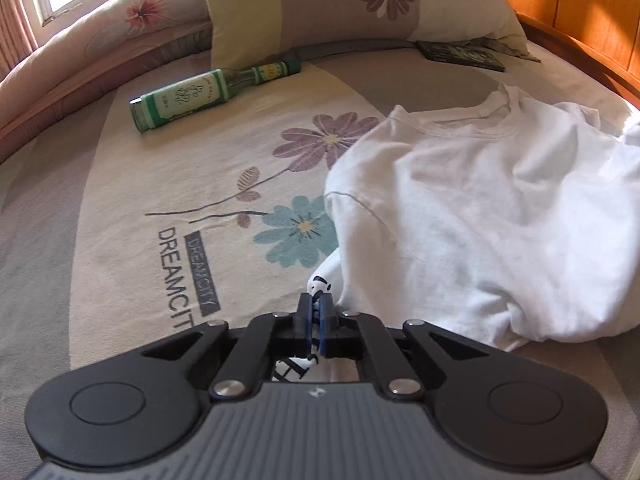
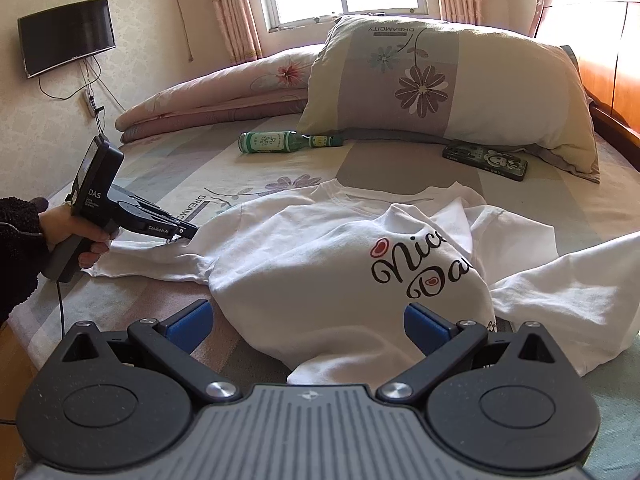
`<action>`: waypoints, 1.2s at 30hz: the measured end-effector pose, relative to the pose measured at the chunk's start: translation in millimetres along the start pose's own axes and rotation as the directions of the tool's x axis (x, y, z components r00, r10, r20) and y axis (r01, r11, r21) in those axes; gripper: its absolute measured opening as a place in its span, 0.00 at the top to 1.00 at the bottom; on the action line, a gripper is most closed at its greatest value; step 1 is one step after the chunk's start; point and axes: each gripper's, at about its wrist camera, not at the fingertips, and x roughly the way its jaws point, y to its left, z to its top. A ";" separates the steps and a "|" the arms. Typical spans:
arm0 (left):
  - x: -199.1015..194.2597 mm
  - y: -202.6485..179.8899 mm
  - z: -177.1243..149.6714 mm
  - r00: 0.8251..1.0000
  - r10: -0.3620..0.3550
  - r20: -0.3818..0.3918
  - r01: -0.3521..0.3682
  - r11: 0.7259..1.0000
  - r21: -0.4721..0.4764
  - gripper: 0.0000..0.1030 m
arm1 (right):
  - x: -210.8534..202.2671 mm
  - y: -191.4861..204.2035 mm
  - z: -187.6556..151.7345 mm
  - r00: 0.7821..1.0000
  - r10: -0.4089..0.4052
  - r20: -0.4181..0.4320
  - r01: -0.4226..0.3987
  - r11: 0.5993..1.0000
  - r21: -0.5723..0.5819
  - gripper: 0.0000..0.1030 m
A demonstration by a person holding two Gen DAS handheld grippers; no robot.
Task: Fold clothes
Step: 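Grasp the shirt body with the left gripper and smooth it flat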
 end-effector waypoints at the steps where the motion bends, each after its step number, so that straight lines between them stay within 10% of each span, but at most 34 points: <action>1: 2.1 6.4 3.4 1.000 0.016 0.000 -0.016 1.000 -0.012 0.99 | -1.0 -0.4 0.5 1.000 0.000 0.006 0.000 1.000 0.002 0.00; 10: 29.2 40.1 28.1 0.988 0.149 -0.028 -0.150 0.987 -0.057 0.99 | -3.8 -8.6 3.4 0.999 -0.035 0.033 0.034 0.999 0.031 0.00; 19: 0.8 66.5 13.3 0.996 0.083 0.032 -0.076 0.984 -0.162 0.87 | -5.4 -21.4 0.8 0.999 -0.047 0.027 0.045 0.997 0.063 0.00; 36: -54.2 104.5 -98.4 0.992 0.112 -0.054 -0.120 0.980 -0.161 0.70 | -15.7 -3.3 0.2 0.999 -0.016 0.038 0.015 0.999 0.031 0.00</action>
